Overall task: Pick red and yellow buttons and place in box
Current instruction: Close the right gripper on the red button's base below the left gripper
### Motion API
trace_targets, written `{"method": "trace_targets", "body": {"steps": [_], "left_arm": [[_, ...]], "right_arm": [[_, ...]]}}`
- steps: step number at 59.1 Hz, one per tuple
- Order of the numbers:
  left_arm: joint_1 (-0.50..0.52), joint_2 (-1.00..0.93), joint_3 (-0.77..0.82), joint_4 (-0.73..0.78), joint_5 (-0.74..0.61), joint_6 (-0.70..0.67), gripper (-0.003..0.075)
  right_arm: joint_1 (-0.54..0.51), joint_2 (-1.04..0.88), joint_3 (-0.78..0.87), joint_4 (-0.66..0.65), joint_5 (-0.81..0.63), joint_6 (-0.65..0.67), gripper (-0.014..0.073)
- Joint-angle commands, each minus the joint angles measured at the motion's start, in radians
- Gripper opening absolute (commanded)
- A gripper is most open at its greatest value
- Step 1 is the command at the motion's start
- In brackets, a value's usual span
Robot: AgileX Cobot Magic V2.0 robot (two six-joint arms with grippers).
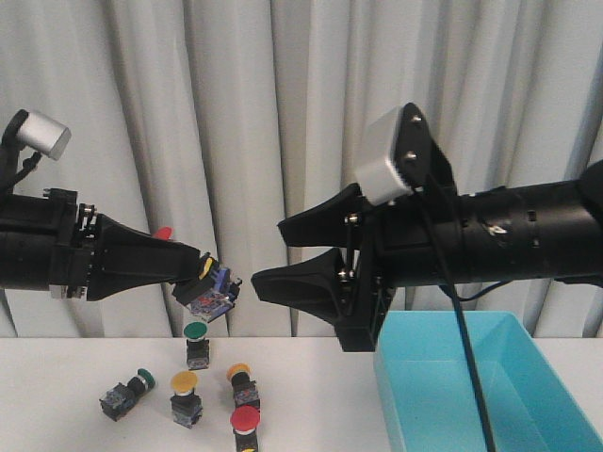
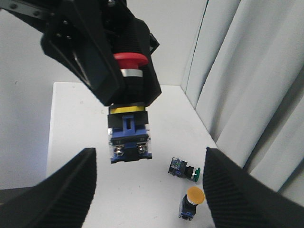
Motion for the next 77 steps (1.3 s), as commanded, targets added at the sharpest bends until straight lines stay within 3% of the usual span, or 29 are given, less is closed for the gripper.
{"method": "trace_targets", "body": {"steps": [1,67,77], "left_arm": [[-0.005,-0.035,-0.028,-0.095,0.027,0.0,0.0013],[-0.005,-0.035,-0.028,-0.095,0.027,0.0,0.0013],[-0.005,-0.035,-0.028,-0.095,0.027,0.0,0.0013]], "right_arm": [[0.021,-0.005,-0.061,0.043,-0.011,0.003,0.0463],[0.138,0.085,-0.085,0.039,-0.097,-0.006,0.0463],[0.138,0.085,-0.085,0.031,-0.115,-0.006,0.0417]]}}
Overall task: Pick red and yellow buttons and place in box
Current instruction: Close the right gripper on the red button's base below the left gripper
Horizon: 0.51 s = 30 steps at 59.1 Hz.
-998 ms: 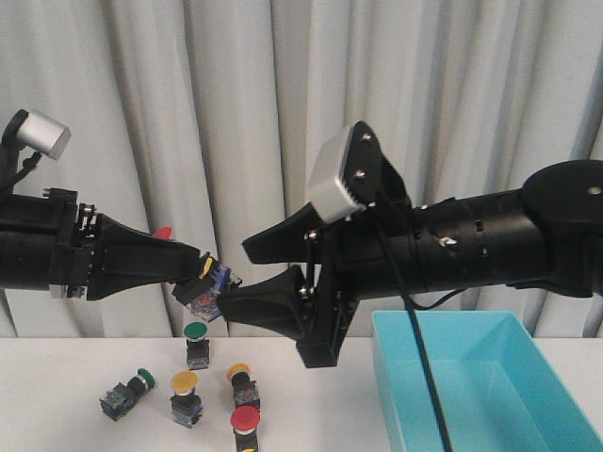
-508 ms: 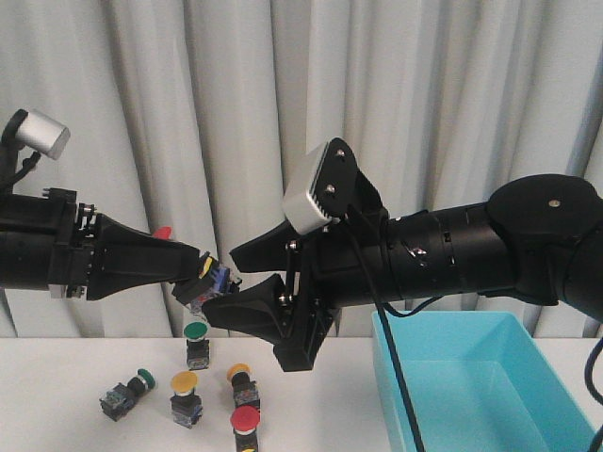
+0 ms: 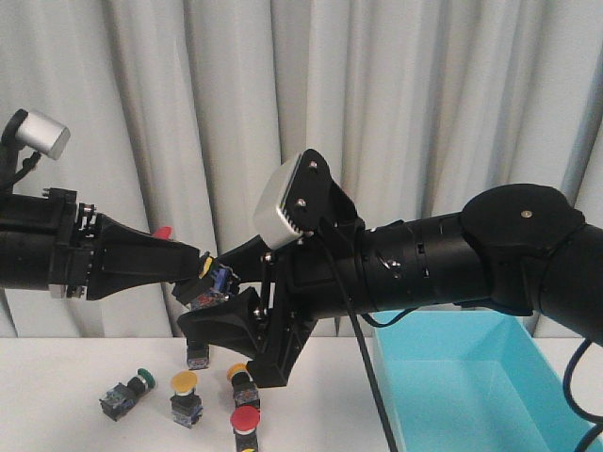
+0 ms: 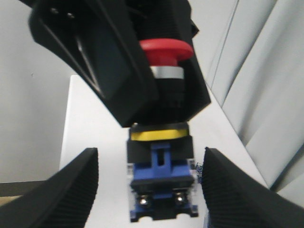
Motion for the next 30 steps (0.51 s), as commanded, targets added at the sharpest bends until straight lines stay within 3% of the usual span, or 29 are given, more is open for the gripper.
{"method": "trace_targets", "body": {"steps": [1,30], "left_arm": [[-0.005,-0.035,-0.028,-0.093,0.027,0.0,0.0013],[-0.005,-0.035,-0.028,-0.092,0.024,0.0,0.0015]], "right_arm": [[-0.001,-0.041,-0.036,0.04,-0.028,-0.006,0.0409],[-0.001,-0.041,-0.036,0.03,-0.019,-0.006,0.0077]]}}
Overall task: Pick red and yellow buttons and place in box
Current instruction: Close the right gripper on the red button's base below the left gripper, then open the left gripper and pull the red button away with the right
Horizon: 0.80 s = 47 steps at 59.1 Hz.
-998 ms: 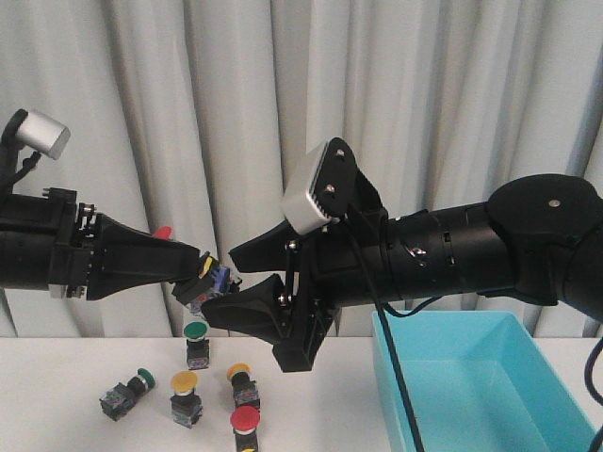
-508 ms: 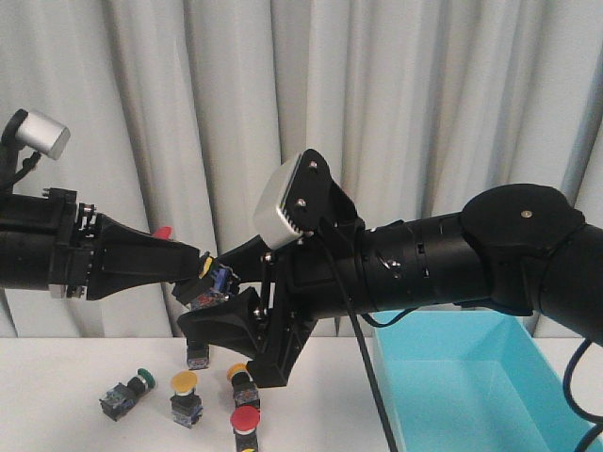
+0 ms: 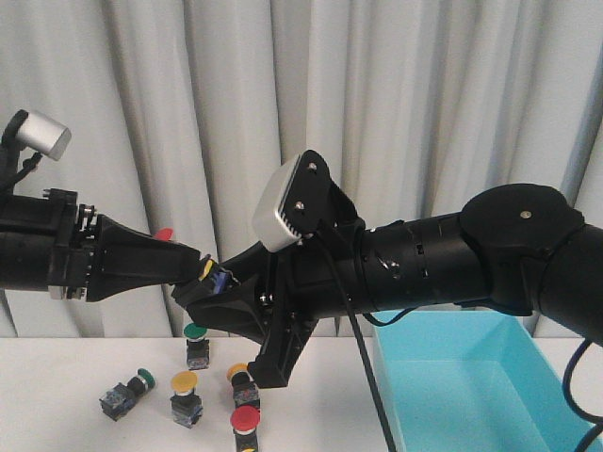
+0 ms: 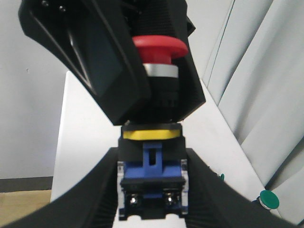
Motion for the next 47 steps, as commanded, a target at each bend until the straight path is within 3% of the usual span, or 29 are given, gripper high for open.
{"method": "trace_targets", "body": {"steps": [1,10,19,39,47], "left_arm": [[-0.005,-0.035,-0.028,-0.091,0.015,0.0,0.0015],[-0.005,-0.035,-0.028,-0.075,-0.012,-0.007,0.004],[-0.005,-0.035,-0.028,-0.06,-0.022,-0.014,0.0124],[-0.005,-0.038,-0.029,-0.063,-0.168,-0.05,0.0519],[-0.005,-0.038,-0.029,-0.063,-0.189,-0.05,0.0591]], "right_arm": [[-0.001,-0.041,-0.036,0.047,-0.007,-0.002,0.0068],[-0.001,-0.041,-0.036,0.047,-0.001,0.003,0.0029],[-0.001,-0.041,-0.036,0.047,-0.001,0.006,0.0025],[-0.001,-0.041,-0.036,0.04,-0.013,0.052,0.0026],[-0.002,-0.041,-0.036,0.023,-0.066,0.084,0.0026]]}}
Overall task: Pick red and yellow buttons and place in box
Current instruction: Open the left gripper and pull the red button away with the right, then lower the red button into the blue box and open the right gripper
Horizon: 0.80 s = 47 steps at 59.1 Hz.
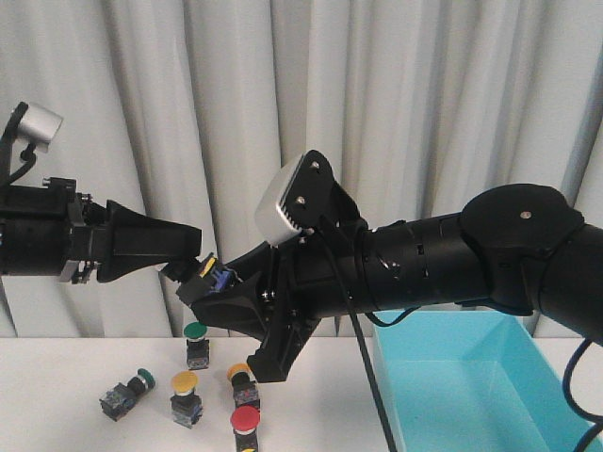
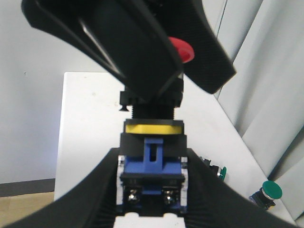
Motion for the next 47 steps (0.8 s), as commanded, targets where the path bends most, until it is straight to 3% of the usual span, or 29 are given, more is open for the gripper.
{"method": "trace_targets", "body": {"steps": [1,19,36,47], "left_arm": [[-0.003,-0.038,-0.029,-0.073,-0.04,-0.007,0.0593],[-0.003,-0.038,-0.029,-0.069,-0.043,-0.017,0.0591],[-0.003,-0.038,-0.029,0.106,-0.072,-0.045,0.057],[-0.003,-0.035,-0.029,0.219,-0.094,-0.075,0.0526]], "right_arm": [[-0.005,-0.043,-0.036,0.034,-0.063,0.032,0.0026],[-0.105,-0.056,-0.037,-0.046,-0.156,0.163,0.0026],[-0.417,-0.045,-0.031,-0.168,-0.187,0.448,0.0026],[-0.515,0.054,-0.031,-0.341,-0.169,0.645,0.0026]]}}
